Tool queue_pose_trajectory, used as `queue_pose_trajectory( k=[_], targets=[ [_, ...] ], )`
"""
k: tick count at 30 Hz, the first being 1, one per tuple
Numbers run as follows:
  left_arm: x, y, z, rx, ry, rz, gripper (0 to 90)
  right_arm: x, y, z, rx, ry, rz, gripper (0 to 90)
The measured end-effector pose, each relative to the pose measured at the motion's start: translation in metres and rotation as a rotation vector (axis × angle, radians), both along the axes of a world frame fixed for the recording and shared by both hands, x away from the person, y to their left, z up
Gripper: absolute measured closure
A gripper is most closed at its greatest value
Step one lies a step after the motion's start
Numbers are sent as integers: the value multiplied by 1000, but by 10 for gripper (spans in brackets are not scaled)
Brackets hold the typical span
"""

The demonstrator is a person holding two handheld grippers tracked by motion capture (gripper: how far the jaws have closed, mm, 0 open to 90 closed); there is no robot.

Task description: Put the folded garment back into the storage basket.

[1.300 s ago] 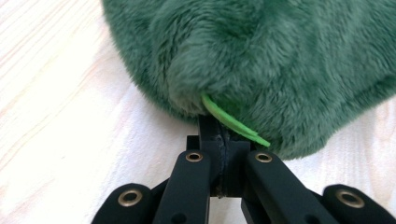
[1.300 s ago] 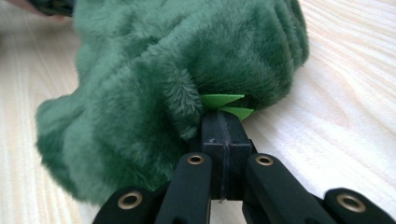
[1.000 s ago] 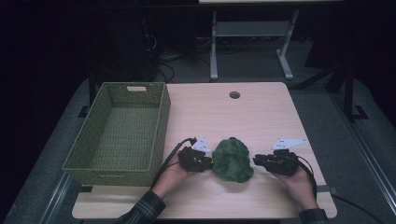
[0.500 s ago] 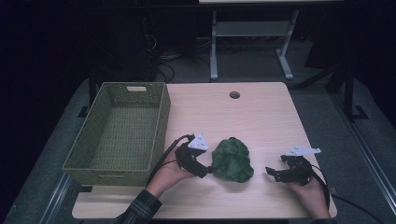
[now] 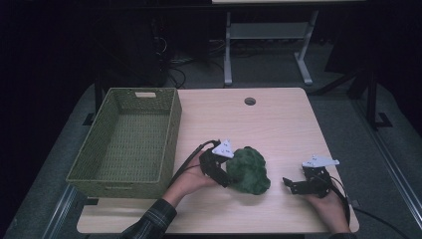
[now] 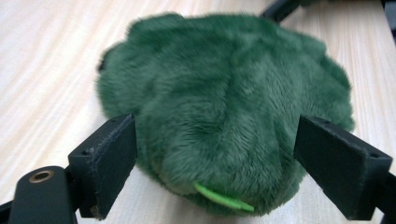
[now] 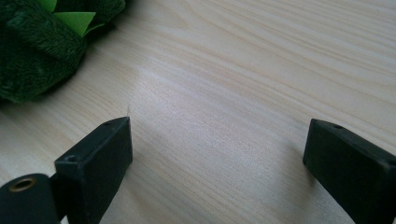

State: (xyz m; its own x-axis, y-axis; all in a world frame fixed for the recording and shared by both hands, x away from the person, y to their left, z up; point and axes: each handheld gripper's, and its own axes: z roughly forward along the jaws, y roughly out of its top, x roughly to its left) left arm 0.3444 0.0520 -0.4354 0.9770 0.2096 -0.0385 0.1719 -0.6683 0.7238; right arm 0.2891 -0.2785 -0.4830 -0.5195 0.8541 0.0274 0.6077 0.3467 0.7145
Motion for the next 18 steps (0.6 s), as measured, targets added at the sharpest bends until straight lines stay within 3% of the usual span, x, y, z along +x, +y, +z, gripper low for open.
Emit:
queue_pose_trajectory(
  k=[5, 9, 18],
  targets=[
    [3, -6, -10, 7, 17, -29, 129, 1, 0, 0, -1, 0, -2, 80],
    [3, -12, -18, 36, 16, -46, 128, 1, 0, 0, -1, 0, -2, 80],
    [1, -17, -30, 91, -2, -41, 129, 0, 0, 0, -1, 0, -7, 79]
  ],
)
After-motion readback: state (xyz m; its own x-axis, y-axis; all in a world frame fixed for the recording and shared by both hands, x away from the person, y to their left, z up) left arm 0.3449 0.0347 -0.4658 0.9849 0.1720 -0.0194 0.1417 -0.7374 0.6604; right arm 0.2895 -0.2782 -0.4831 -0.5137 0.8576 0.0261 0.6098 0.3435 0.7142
